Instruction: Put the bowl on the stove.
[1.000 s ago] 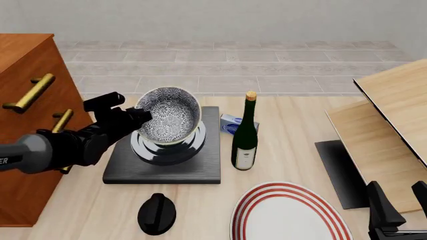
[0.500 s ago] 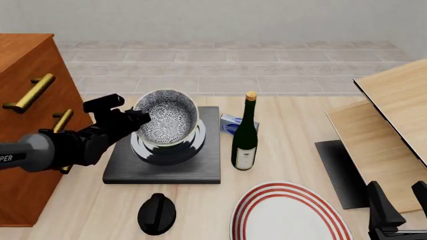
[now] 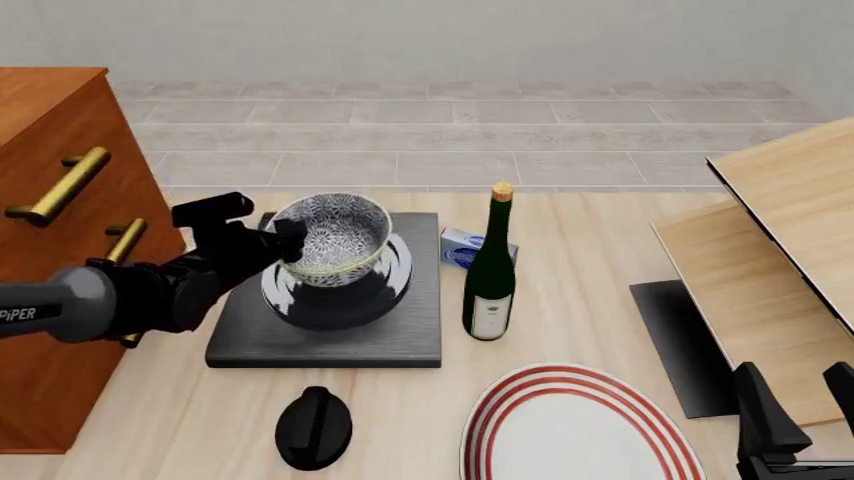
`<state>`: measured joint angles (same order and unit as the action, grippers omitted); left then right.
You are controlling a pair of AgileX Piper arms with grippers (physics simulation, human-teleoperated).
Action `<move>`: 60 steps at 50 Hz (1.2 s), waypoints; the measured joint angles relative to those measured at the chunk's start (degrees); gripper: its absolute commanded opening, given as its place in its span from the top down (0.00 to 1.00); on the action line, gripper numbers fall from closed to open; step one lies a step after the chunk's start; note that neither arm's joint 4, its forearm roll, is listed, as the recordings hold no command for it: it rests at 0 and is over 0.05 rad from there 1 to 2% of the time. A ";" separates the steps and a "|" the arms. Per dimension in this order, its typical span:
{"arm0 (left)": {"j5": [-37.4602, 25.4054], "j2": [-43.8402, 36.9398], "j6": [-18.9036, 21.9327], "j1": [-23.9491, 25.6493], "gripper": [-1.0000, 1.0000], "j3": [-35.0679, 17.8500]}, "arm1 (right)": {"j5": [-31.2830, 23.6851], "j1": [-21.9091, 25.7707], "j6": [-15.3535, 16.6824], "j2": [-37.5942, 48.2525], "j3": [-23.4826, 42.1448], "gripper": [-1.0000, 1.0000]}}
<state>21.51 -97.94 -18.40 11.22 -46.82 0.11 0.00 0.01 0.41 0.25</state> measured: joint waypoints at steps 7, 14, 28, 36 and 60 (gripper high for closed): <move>0.07 0.10 0.88 0.41 0.00 0.16 | 0.00 0.00 0.00 0.00 0.00 0.00; 0.02 0.45 1.80 0.67 0.00 0.31 | 0.00 0.00 0.00 0.00 0.00 0.00; -0.86 2.52 4.24 -0.01 0.00 0.50 | 0.00 0.00 0.00 0.00 0.00 0.00; -1.13 3.16 5.34 -0.79 0.00 0.41 | 0.00 0.00 0.00 0.00 0.00 0.00; -2.62 5.38 8.88 -3.45 0.00 -0.10 | 0.00 0.00 0.00 0.00 0.00 0.00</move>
<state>18.89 -92.56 -9.52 7.77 -46.92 0.11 0.00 0.00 0.41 0.25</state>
